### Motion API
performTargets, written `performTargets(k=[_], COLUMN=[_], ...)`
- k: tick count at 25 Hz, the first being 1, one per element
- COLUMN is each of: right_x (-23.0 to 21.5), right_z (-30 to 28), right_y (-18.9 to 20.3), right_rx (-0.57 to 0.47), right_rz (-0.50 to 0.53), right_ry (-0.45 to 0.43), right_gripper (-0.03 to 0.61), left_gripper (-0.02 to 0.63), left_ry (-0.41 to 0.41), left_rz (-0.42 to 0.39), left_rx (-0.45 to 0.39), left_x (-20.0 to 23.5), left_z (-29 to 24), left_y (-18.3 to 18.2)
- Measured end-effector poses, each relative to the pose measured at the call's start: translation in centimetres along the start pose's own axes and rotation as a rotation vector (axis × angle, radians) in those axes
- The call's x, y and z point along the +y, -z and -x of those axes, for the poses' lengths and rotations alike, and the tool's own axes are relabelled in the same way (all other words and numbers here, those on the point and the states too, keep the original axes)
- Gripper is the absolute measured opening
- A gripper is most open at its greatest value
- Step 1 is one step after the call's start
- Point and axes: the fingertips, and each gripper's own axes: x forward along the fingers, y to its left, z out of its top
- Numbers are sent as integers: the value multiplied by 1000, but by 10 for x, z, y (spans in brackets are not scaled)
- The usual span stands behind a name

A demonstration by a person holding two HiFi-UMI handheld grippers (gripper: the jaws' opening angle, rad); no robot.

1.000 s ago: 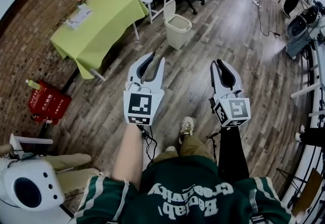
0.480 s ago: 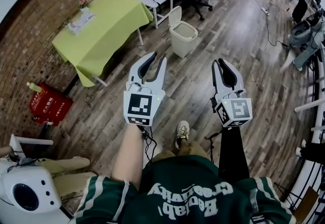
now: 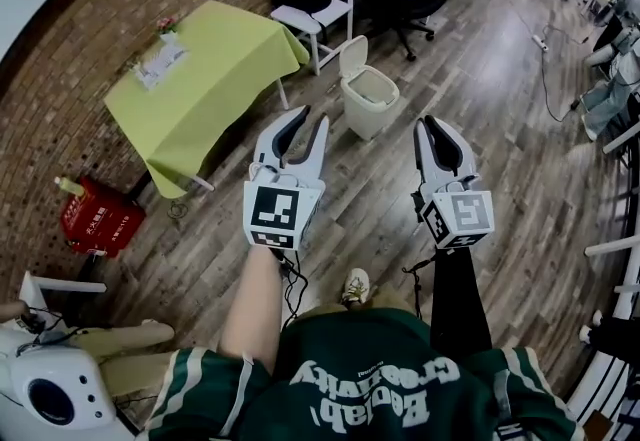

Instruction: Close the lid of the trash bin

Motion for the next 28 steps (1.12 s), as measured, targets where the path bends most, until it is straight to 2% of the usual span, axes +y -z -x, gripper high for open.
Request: performTargets(k=[11,18,28], right_x=[-58,-79,-107], right_z=[-66,-76,-90], right_y=[23,31,34], right_rx=[8,14,4], right_rz=[-25,-31,-32], right_ry=[-20,-18,12], right_gripper=[61,61,63], left_gripper=[83,84,83], left_ry=[-9,-13,23], left_rz=[-3,-11,-31], left_rx=[20,16,11], left_x=[18,20,17], left_z=[-86,-112,-147], left_y=[13,11,9])
